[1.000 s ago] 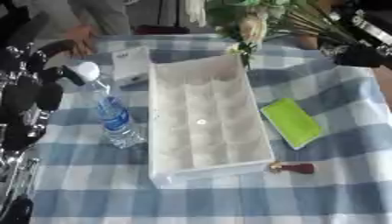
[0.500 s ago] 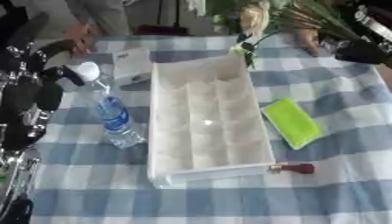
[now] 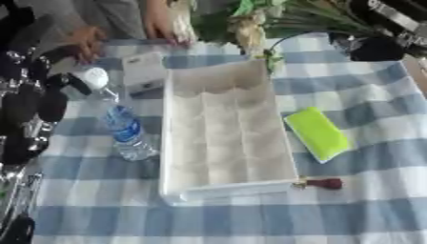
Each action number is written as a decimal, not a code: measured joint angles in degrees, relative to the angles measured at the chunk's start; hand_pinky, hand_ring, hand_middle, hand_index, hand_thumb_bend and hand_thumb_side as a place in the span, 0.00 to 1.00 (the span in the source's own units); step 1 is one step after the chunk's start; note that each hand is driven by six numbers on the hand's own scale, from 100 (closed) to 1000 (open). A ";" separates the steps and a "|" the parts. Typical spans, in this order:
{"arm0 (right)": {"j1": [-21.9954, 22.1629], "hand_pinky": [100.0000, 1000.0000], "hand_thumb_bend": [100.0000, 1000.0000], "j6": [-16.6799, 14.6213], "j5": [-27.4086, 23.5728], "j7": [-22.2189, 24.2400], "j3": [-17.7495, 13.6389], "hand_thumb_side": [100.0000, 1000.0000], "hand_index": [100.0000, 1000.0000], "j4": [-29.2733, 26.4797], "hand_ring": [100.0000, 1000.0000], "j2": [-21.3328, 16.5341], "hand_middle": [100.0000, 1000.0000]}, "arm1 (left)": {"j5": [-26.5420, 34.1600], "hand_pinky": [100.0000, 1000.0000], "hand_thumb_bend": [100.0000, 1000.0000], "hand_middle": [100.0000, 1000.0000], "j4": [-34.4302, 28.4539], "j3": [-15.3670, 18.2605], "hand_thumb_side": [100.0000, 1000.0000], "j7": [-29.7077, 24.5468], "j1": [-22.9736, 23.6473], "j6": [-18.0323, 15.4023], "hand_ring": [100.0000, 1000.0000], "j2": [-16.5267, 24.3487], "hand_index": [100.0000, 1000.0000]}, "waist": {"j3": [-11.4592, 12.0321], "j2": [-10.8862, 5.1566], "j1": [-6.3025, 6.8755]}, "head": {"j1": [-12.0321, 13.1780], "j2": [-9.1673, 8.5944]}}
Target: Pick up objects on the table and place them in the box.
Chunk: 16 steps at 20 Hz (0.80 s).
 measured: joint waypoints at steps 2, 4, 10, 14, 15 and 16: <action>-0.46 0.00 0.00 -0.47 0.64 0.52 0.39 0.29 0.42 0.05 0.18 0.54 0.30 | 0.02 0.42 0.50 0.97 0.00 -0.01 0.37 -0.01 0.00 0.00 0.80 0.00 0.94 | 0.14 0.00 -0.02 | -0.04 0.00; -0.68 0.00 0.00 -0.58 1.30 0.61 0.50 0.28 0.42 0.52 0.18 0.75 0.30 | 0.03 0.41 0.50 0.97 0.00 -0.01 0.37 -0.01 0.00 0.01 0.80 0.00 0.94 | 0.30 0.00 -0.03 | -0.05 0.00; -0.89 0.00 0.00 -0.12 3.12 -1.02 -0.18 0.27 0.42 2.48 0.18 1.25 0.30 | 0.03 0.42 0.50 0.97 0.00 -0.01 0.37 -0.02 0.00 0.02 0.80 0.00 0.94 | 0.58 0.00 -0.16 | -0.18 0.00; -0.25 0.00 0.00 0.04 3.28 -1.81 -0.19 0.25 0.42 2.34 0.18 1.23 0.30 | 0.04 0.42 0.50 0.97 0.00 -0.02 0.37 -0.13 0.00 0.04 0.80 0.00 0.94 | 0.58 0.00 -0.18 | -0.18 0.00; -0.14 0.00 0.00 0.17 3.30 -1.95 -0.19 0.24 0.42 2.25 0.18 1.21 0.30 | 0.04 0.42 0.50 0.97 0.00 -0.02 0.37 -0.17 0.00 0.02 0.80 0.00 0.94 | 0.57 0.00 -0.17 | -0.19 0.00; -0.14 0.00 0.00 0.25 3.32 -2.07 -0.19 0.24 0.42 2.11 0.18 1.16 0.30 | 0.04 0.42 0.50 0.97 0.00 -0.02 0.37 -0.18 0.00 0.01 0.80 0.00 0.94 | 0.56 0.00 -0.17 | -0.19 0.00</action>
